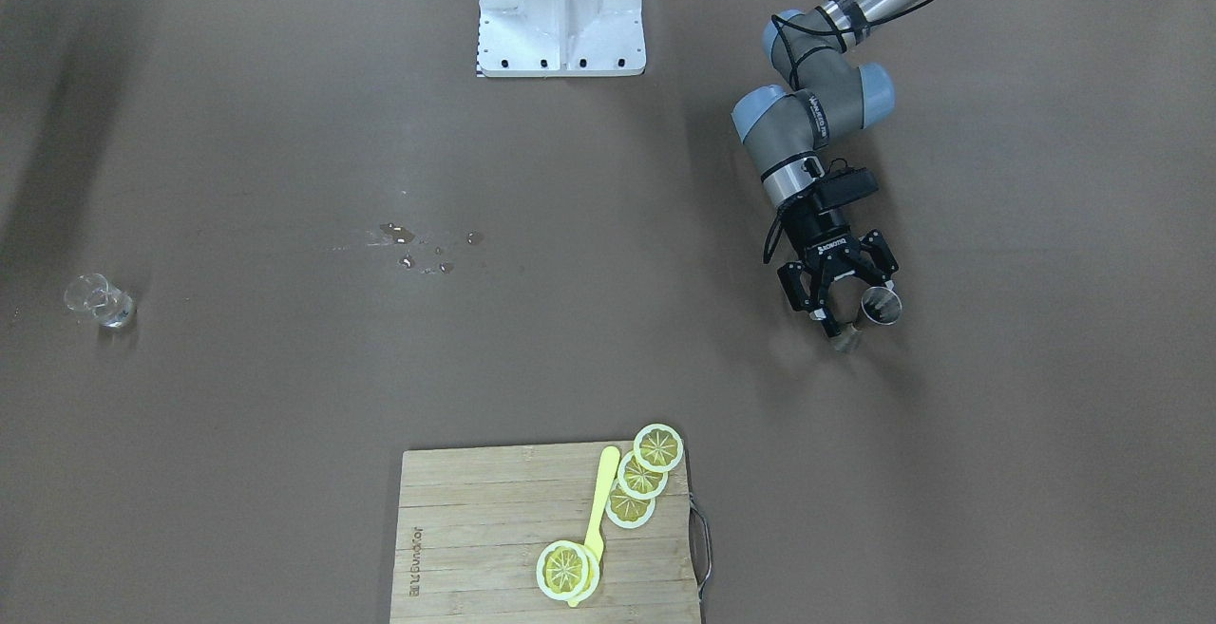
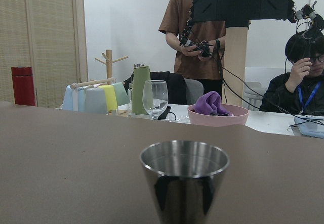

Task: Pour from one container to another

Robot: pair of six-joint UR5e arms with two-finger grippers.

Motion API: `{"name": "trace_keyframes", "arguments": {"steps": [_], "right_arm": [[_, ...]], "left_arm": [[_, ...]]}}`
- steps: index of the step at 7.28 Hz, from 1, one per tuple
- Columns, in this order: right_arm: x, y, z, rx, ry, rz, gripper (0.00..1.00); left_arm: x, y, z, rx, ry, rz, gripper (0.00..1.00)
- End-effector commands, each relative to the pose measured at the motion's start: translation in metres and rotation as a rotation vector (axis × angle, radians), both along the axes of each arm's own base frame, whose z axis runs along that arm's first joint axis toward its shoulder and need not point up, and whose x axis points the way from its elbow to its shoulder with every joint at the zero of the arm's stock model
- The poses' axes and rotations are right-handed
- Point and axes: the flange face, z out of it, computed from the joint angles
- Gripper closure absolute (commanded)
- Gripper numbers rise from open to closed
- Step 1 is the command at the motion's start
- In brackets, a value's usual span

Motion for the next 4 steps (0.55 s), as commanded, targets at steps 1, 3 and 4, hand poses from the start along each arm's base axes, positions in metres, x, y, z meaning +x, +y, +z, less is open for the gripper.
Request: {"name": "trace_keyframes", "arguments": {"steps": [1,3,4], "right_arm": [[0.000,-0.001,-0.001,0.002,0.000,0.000,0.00],[-0.001,-0.001,-0.011,0.020,-0.015,-0.001,0.00],[-0.001,-0.002,-0.011,0.021,-0.017,-0.001,0.00]], "left_arm": [[0.001,0.000,0.004,-0.002,-0.007,0.000,0.27],[0.000,-0.002,0.003,-0.003,-0.005,-0.003,0.28],[-0.001,-0.004,0.003,-0.003,-0.005,-0.006,0.28]]}}
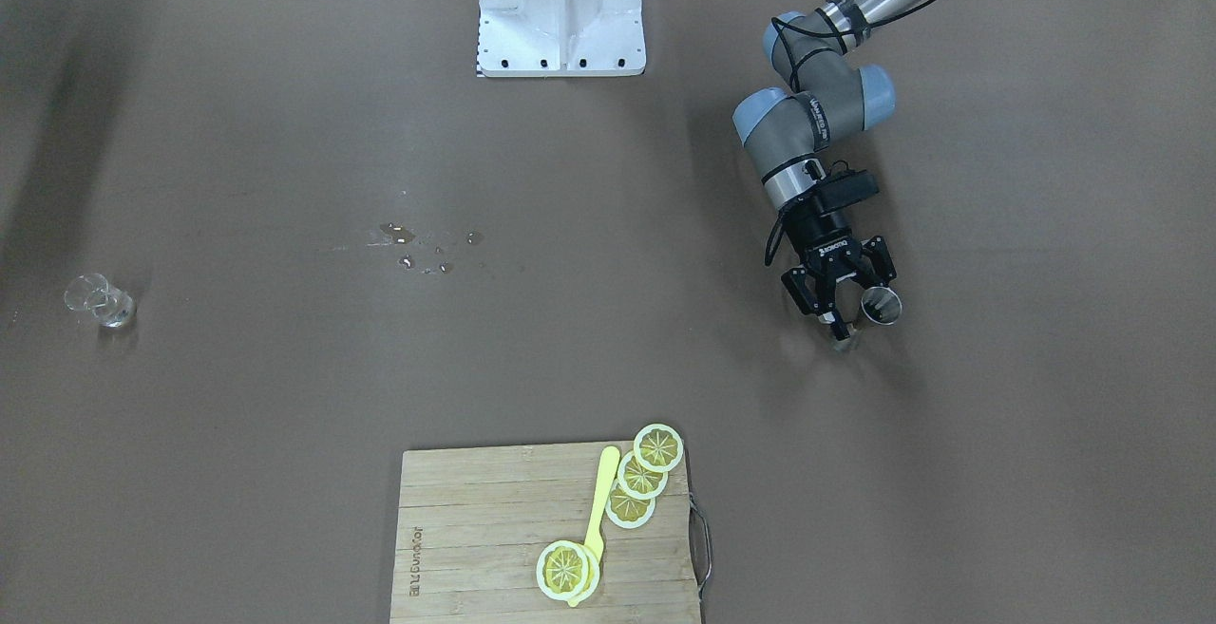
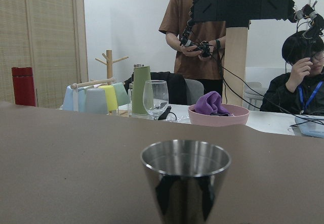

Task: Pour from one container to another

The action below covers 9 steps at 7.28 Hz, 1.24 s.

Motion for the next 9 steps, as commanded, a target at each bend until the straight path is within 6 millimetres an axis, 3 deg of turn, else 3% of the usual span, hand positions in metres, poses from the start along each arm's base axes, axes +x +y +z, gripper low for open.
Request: {"name": "trace_keyframes", "arguments": {"steps": [1,3,5,8,9], "right_arm": [[-0.0003,0.0001,-0.0012,0.002,-0.004,0.000,0.00],[-0.0003,0.0001,-0.0012,0.002,-0.004,0.000,0.00],[-0.0003,0.0001,-0.0012,0.002,-0.004,0.000,0.00],[-0.0003,0.0009,0.0001,-0.001,-0.004,0.000,0.00],[-0.0003,0.0009,0.0001,-0.001,-0.004,0.000,0.00]], "left_arm": [[-0.0020,-0.0032,-0.0009,0.000,0.001,-0.006,0.29],[-0.0019,-0.0044,0.0042,-0.002,-0.009,-0.008,0.44],[-0.0003,-0.0061,0.0068,-0.005,-0.018,-0.009,0.71],[0.0028,-0.0072,0.0031,-0.003,-0.013,-0.009,0.81],[0.0047,-0.0069,-0.0005,-0.002,-0.006,-0.007,0.89]]}}
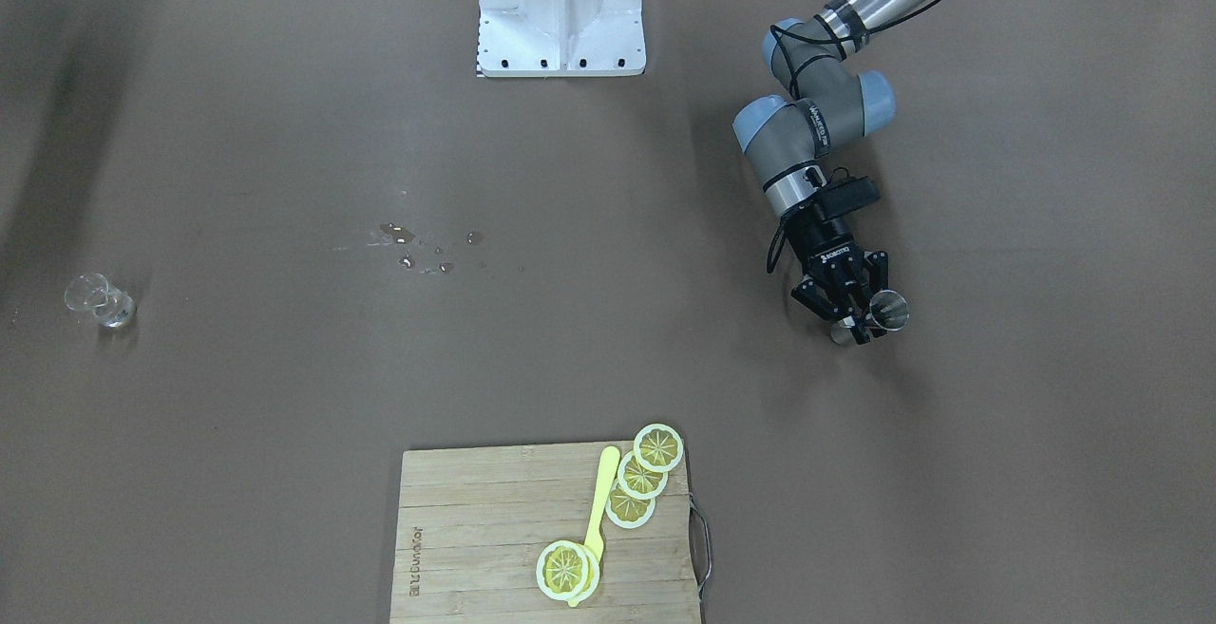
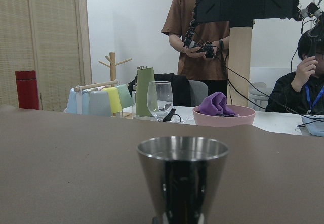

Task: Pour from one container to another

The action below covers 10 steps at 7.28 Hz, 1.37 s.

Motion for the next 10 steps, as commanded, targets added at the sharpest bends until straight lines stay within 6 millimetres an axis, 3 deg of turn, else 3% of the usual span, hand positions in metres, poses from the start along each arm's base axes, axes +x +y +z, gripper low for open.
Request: {"name": "trace_keyframes", "arguments": {"steps": [1,3,8,10], "right_arm": [[0.000,0.000,0.000,0.000,0.000,0.000,0.00],[0.000,0.000,0.000,0.000,0.000,0.000,0.00],[0.000,-0.001,-0.005,0.012,-0.003,-0.001,0.00],[-0.003,-0.004,-0.016,0.164,-0.012,-0.134,0.00]], "left_arm": [[0.001,0.000,-0.005,0.003,0.011,0.002,0.94],[-0.001,0.002,-0.011,0.005,0.016,0.007,1.00],[-0.025,0.020,-0.074,0.037,0.087,0.049,1.00],[-0.023,0.034,-0.087,0.019,0.139,0.096,1.00]]}}
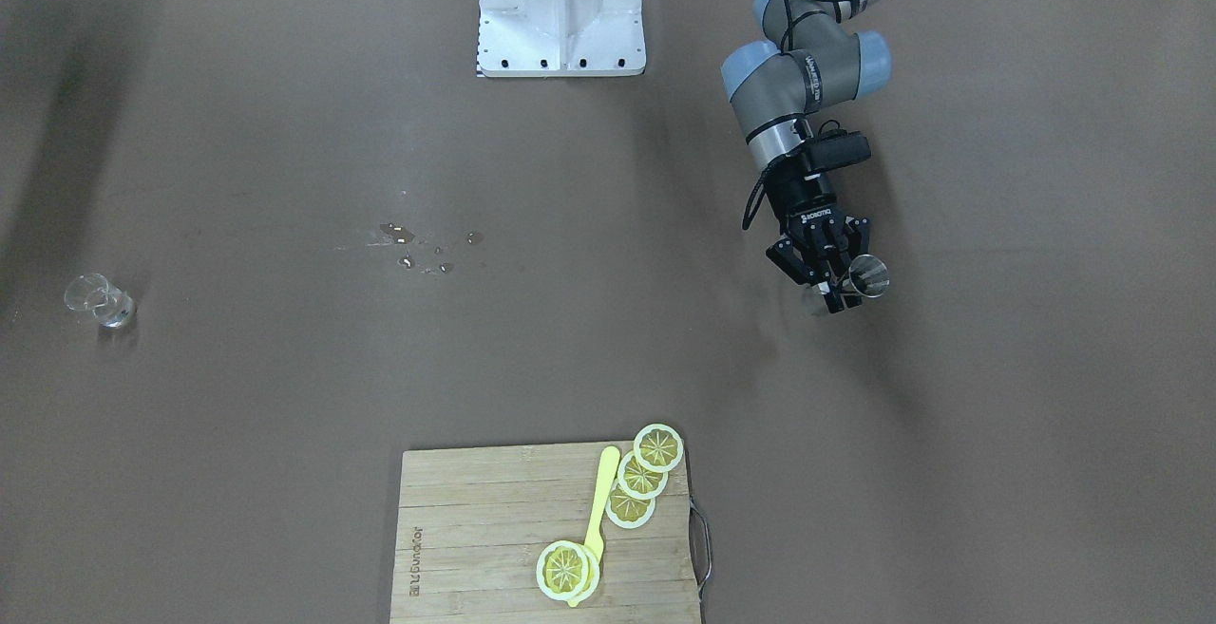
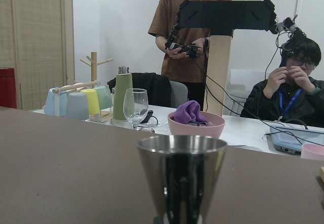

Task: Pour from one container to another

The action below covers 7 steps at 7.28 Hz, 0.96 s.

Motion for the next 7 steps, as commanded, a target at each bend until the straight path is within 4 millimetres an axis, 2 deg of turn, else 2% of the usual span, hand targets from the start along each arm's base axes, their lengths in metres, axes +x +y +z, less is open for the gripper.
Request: {"name": "trace_keyframes", "arguments": {"steps": [1,2,3,4,5,6,7], "right_arm": [[-0.002,-0.007,-0.010,0.138,-0.012,-0.114,0.00],[-0.006,-0.005,-0.017,0.154,-0.071,-0.120,0.00],[-0.008,-0.006,-0.021,0.180,-0.094,-0.125,0.00],[-0.012,-0.009,-0.026,0.234,-0.098,-0.128,0.00],[-0.019,-0.010,-0.028,0.251,-0.118,-0.150,0.00],[-0.036,-0.015,-0.034,0.318,-0.115,-0.198,0.00],[-0.056,-0.018,-0.016,0.381,-0.122,-0.256,0.00]], "left_arm": [[0.009,0.017,-0.008,-0.005,0.027,0.042,1.00],[0.015,0.023,-0.015,0.001,-0.009,0.068,1.00],[0.015,0.023,-0.036,0.016,-0.166,0.155,1.00],[0.011,0.025,-0.048,0.055,-0.185,0.198,1.00],[0.011,0.027,-0.051,0.060,-0.211,0.248,1.00],[0.011,0.028,-0.054,0.067,-0.237,0.289,1.00],[0.011,0.029,-0.058,0.088,-0.267,0.351,1.00]]}}
